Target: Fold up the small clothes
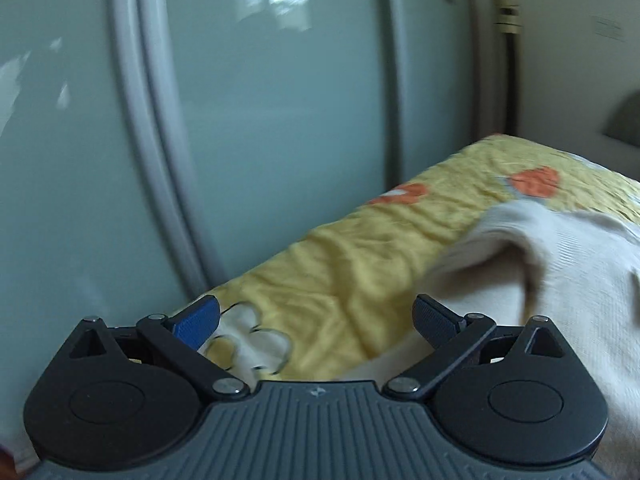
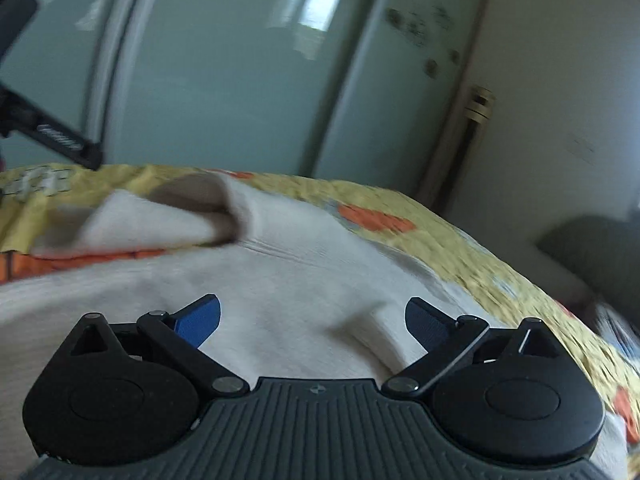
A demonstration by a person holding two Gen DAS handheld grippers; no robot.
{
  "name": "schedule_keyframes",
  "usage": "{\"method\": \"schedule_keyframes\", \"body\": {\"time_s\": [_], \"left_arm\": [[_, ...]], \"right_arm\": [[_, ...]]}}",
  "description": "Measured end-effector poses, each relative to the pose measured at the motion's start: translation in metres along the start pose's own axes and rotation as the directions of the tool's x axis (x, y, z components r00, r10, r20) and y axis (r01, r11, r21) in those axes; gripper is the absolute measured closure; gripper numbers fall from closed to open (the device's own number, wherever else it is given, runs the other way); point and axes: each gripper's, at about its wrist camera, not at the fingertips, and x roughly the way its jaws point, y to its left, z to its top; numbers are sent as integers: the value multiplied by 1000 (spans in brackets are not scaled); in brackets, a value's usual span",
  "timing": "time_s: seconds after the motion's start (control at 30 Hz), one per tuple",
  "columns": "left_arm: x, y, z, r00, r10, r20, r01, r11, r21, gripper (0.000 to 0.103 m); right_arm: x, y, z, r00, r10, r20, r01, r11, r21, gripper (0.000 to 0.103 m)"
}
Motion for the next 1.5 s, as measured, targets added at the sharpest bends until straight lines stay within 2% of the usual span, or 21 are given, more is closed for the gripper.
{"method": "schedule_keyframes", "body": {"time_s": [0.07, 0.13, 0.2, 0.3, 0.33, 0.43, 0.53, 0.63, 0.73, 0.87, 0.93, 0.97, 1.0, 1.03, 1.07, 1.1, 1.2, 1.23, 1.37, 1.4, 1.5], "left_arm": [[5, 18, 1, 999, 39, -31, -40, 998, -55, 0], [8, 31, 3, 997, 59, -44, -63, 994, -86, 0], [7, 40, 3, 996, 74, -45, -79, 991, -105, 0], [4, 46, 3, 996, 77, -42, -82, 990, -113, 0], [3, 47, 3, 996, 74, -42, -79, 990, -116, 0], [3, 46, 4, 997, 58, -46, -63, 990, -128, 0], [-2, 43, 5, 998, 55, -29, -59, 987, -147, 0], [-13, 38, 6, 996, 86, 22, -81, 981, -174, 0], [-20, 28, 9, 995, 84, 53, -73, 981, -179, 0], [-19, 9, 13, 999, -25, 31, 30, 988, -151, 0], [-19, -4, 11, 997, -80, 19, 82, 990, -111, 0], [-18, -13, 9, 995, -103, 9, 103, 991, -80, 0], [-17, -21, 7, 993, -119, 0, 119, 992, -52, 0], [-16, -32, 5, 991, -136, -14, 136, 991, -19, 0], [-15, -42, 3, 988, -155, -28, 155, 988, 9, 0], [-15, -51, 1, 984, -175, -39, 177, 984, 30, 0], [-18, -74, -4, 972, -227, -59, 232, 969, 88, 0], [-20, -80, -5, 968, -243, -61, 248, 963, 102, 0], [-26, -105, -16, 958, -279, -70, 288, 939, 186, 0], [-27, -110, -20, 957, -279, -76, 289, 934, 209, 0], [-24, -117, -28, 956, -276, -101, 293, 925, 243, 0]], "right_arm": [[7, 21, 15, 989, 145, 7, -145, 989, 14, 6], [18, 36, 31, 950, 311, -5, -310, 947, 85, 8], [34, 45, 42, 914, 405, -33, -393, 903, 175, 9], [65, 49, 50, 878, 470, -87, -426, 852, 303, 19], [74, 49, 51, 870, 482, -103, -425, 840, 338, 28], [98, 47, 47, 846, 520, -116, -424, 790, 444, 66], [108, 36, 42, 825, 560, -78, -434, 716, 546, 73], [109, 11, 42, 792, 608, 59, -492, 579, 650, 77], [94, -36, 46, 783, 570, 247, -535, 417, 734, 78], [55, -126, 0, 804, 336, 490, -551, 114, 827, 80], [26, -159, -48, 827, 153, 541, -536, -73, 841, 79], [11, -170, -75, 856, 58, 513, -497, -173, 850, 72], [-7, -176, -100, 902, -22, 432, -424, -248, 871, 61], [-27, -179, -118, 939, -87, 332, -343, -270, 900, 39], [-44, -179, -127, 959, -132, 252, -278, -240, 930, 29], [-59, -179, -132, 968, -160, 193, -220, -176, 959, 29], [-83, -175, -134, 974, -174, 145, -149, -13, 989, 29], [-85, -174, -129, 978, -162, 128, -119, 63, 991, 29], [-86, -161, -96, 991, -136, -6, 67, 447, 892, 29], [-83, -155, -86, 991, -127, -39, 105, 570, 815, 29], [-76, -131, -63, 983, -142, -120, 185, 812, 554, 27]]}}
